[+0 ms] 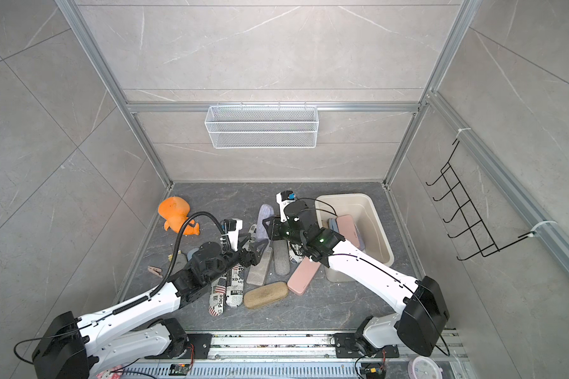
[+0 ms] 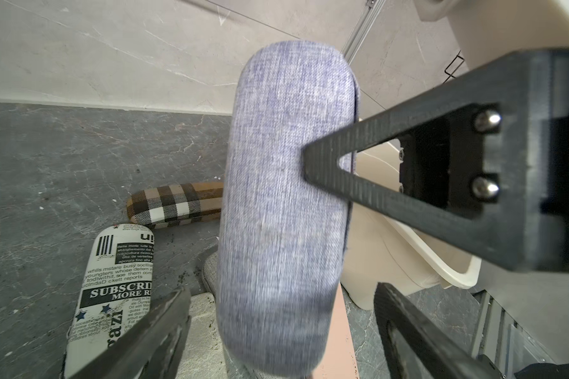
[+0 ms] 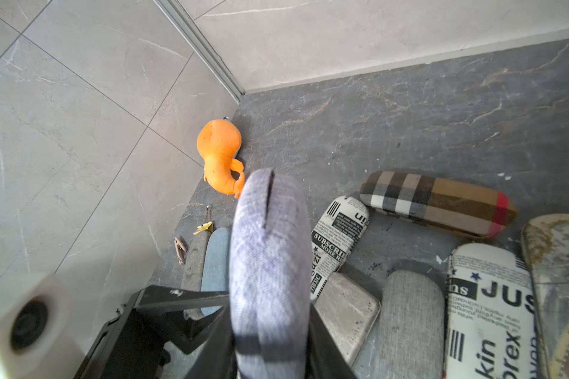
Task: Put the glasses cases into the storage boxes
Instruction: Pick up the glasses case at the center of the board, then place the glasses case in the storage box.
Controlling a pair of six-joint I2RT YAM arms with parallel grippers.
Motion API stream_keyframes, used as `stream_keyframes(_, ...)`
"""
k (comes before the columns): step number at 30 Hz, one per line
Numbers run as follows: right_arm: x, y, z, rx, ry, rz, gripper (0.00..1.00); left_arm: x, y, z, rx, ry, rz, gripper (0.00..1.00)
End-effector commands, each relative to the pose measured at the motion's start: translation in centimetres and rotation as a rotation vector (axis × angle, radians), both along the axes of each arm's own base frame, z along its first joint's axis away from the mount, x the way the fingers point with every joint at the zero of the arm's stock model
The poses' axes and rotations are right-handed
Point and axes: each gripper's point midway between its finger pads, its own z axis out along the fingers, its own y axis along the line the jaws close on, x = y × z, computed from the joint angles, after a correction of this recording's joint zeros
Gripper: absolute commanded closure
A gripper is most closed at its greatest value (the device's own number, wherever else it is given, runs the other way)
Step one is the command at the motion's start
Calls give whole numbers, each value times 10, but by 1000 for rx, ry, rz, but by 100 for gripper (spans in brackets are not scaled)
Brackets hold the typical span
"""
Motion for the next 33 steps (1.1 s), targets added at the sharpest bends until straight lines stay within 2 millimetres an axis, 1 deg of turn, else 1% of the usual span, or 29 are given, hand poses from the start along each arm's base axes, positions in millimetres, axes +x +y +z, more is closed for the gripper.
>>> stream_keyframes(1,7,-6,14,-41,-54,-33,68,-2,18,5,-7,-10,72,10)
stream_keyframes(4,8,-18,24,-108,-88,-59,69,-2,44,-2,3,11,174,11)
stream_keyframes(7,8,-40,35,-174,-123,-104,69,-2,74,-15,21,40,309,11)
stream_keyframes(9,8,-56,44,-214,-143,-131,70,-3,89,-22,19,53,369,10)
stream_keyframes(10,7,-67,50,-242,-154,-148,70,-5,94,-24,16,56,385,9)
stream_keyframes(13,7,-99,61,-308,-172,-216,71,-9,98,-29,16,56,384,8)
stream_keyframes(14,8,-113,63,-328,-171,-247,71,-8,104,-28,23,47,415,8)
stream_keyframes(17,10,-155,64,-416,-157,-341,71,-8,106,-28,34,44,419,8)
stream_keyframes(21,7,-216,52,-509,-97,-498,71,-8,105,-29,50,42,413,7)
stream_keyframes(23,4,-246,41,-539,-34,-588,72,-7,106,-31,59,52,422,7)
stream_keyframes(26,-1,-265,22,-554,7,-642,72,-7,105,-32,68,65,420,7)
stream_keyframes(27,-2,-270,12,-576,32,-652,72,-6,105,-33,73,67,420,7)
stream_keyframes(30,-2,-280,-15,-654,102,-674,73,-6,104,-35,86,77,419,7)
stream_keyframes(33,1,-284,-35,-728,140,-678,72,-5,101,-37,85,86,414,7)
